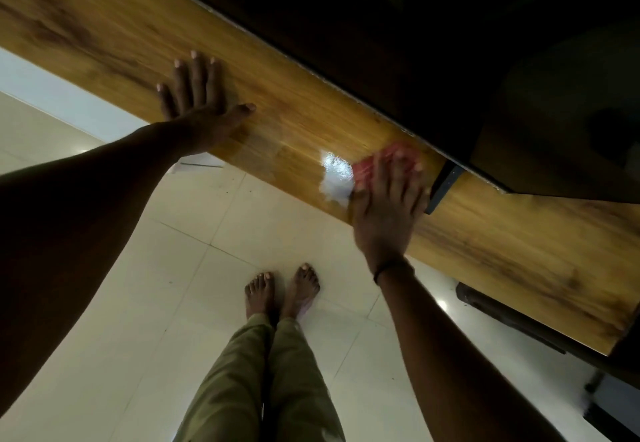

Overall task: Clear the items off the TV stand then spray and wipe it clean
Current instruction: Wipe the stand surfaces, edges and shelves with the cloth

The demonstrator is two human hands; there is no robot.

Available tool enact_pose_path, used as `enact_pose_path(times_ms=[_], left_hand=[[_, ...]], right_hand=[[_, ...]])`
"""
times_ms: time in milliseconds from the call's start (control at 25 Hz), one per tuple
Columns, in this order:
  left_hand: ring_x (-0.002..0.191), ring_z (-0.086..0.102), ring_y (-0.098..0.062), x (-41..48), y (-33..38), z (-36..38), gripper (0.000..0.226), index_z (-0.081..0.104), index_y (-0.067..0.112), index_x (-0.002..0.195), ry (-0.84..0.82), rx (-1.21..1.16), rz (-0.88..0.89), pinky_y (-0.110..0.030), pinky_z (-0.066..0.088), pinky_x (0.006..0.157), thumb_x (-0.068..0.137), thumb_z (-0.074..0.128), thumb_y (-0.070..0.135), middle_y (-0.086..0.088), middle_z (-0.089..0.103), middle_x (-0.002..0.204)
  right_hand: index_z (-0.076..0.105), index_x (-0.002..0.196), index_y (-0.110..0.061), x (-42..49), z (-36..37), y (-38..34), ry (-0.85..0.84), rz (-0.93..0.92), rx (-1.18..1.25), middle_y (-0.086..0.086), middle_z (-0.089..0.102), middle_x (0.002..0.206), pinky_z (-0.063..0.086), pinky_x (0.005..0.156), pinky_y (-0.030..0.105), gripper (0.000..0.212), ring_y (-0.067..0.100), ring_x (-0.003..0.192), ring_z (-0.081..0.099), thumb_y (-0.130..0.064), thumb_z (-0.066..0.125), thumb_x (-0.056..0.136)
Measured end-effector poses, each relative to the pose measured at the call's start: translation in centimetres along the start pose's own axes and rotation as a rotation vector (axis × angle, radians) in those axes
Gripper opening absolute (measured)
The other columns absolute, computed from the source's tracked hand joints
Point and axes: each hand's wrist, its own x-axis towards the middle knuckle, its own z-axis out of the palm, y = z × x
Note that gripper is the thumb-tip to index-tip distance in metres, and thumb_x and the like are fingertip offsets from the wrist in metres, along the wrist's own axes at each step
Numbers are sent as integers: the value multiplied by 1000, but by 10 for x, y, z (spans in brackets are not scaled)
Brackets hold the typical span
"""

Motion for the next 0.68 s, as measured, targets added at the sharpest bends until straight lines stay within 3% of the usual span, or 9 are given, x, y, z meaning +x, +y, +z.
enact_pose_path(times_ms=[120,240,400,520,600,680], left_hand=[[159,7,-30,-1,-32,1,72,-4,0,161,-25,27,-16,-38,8,127,111,40,28,-20,-1,170],[159,3,-32,5,-74,-10,79,-9,-1,160,16,42,-54,-39,8,128,108,48,18,-22,-5,170],[150,28,-30,20,-107,-69,50,7,-2,158,151,117,-170,-37,26,120,111,22,6,-18,20,164],[148,30,-32,29,-110,-97,48,10,-4,157,222,91,-234,-40,25,120,111,20,3,-20,24,162],[150,28,-33,32,-102,-100,50,8,-3,158,196,78,-277,-41,23,122,111,23,3,-20,21,163],[152,25,-33,34,-98,-100,52,8,0,160,154,161,-227,-40,22,123,111,26,5,-19,20,165]], right_hand=[[45,152,-18,55,-6,-18,19,222,-13,16,45,156,22,120,59,53,42,145,37,-41,33,106],[54,139,-18,85,-4,-72,24,223,33,17,53,143,22,116,62,49,43,135,44,-38,30,102],[31,161,-23,59,7,-131,8,-59,48,10,27,168,1,124,61,61,41,155,18,-44,29,103],[24,163,-26,-1,15,-127,-45,-209,63,4,12,173,-2,126,57,60,33,160,1,-44,35,107],[27,162,-30,-25,17,-100,-75,-171,46,2,15,172,4,126,61,58,31,159,4,-45,36,106],[25,162,-32,-23,12,-78,-87,-22,52,2,16,172,4,125,66,58,33,159,6,-47,32,107]])
